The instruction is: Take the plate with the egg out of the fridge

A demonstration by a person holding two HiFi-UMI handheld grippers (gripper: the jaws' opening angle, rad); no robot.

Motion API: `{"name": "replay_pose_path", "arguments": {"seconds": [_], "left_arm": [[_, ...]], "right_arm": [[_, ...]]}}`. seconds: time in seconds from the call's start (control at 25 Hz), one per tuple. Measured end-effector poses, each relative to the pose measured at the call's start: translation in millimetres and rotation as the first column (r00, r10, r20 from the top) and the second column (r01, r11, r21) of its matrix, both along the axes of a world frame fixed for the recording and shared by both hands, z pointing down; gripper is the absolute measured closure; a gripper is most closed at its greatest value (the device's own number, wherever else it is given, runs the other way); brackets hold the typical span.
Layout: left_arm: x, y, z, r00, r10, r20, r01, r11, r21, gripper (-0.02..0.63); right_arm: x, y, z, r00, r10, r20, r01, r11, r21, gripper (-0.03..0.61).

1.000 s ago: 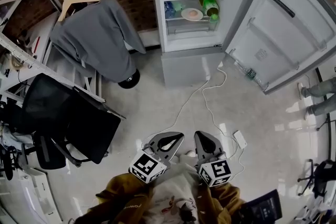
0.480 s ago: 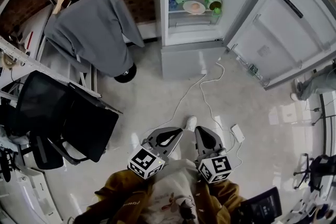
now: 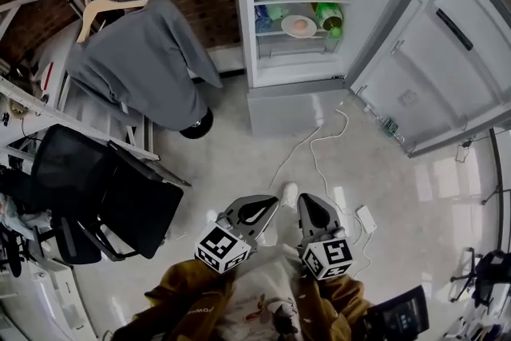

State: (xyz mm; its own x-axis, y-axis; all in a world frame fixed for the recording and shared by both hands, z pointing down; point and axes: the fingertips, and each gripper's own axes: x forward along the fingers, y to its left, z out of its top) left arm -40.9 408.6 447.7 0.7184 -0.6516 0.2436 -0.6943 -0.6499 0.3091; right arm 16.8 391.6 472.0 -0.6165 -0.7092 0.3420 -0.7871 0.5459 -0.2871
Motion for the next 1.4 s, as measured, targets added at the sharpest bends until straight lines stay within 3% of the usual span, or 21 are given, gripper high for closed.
{"name": "replay_pose_path", "arguments": {"seconds": [0.28, 0.68, 1.08, 1.4], "left_arm": [[30.0, -86.0, -11.2, 1.0, 0.002, 0.027, -0.003, 1.0, 0.023, 0.606], [60.2, -184.4, -2.5, 0.998, -0.043, 0.039, 0.043, 0.999, 0.01, 0.606], [75.1, -234.3, 12.7, 0.995, -0.099, 0.031, 0.1, 0.995, -0.03, 0.605], [73.2, -255.8, 17.9, 0.996, -0.086, 0.027, 0.088, 0.993, -0.073, 0.605]], "right_arm": [[30.6, -96.5, -7.7, 0.999, 0.018, 0.05, -0.019, 1.0, 0.013, 0.572], [60.1, -196.4, 1.2, 0.997, -0.027, 0.073, 0.026, 1.0, 0.015, 0.572], [79.4, -244.4, 17.1, 0.995, -0.057, 0.084, 0.057, 0.998, -0.006, 0.572], [76.6, -262.9, 25.3, 0.995, -0.047, 0.087, 0.05, 0.998, -0.037, 0.572]]}}
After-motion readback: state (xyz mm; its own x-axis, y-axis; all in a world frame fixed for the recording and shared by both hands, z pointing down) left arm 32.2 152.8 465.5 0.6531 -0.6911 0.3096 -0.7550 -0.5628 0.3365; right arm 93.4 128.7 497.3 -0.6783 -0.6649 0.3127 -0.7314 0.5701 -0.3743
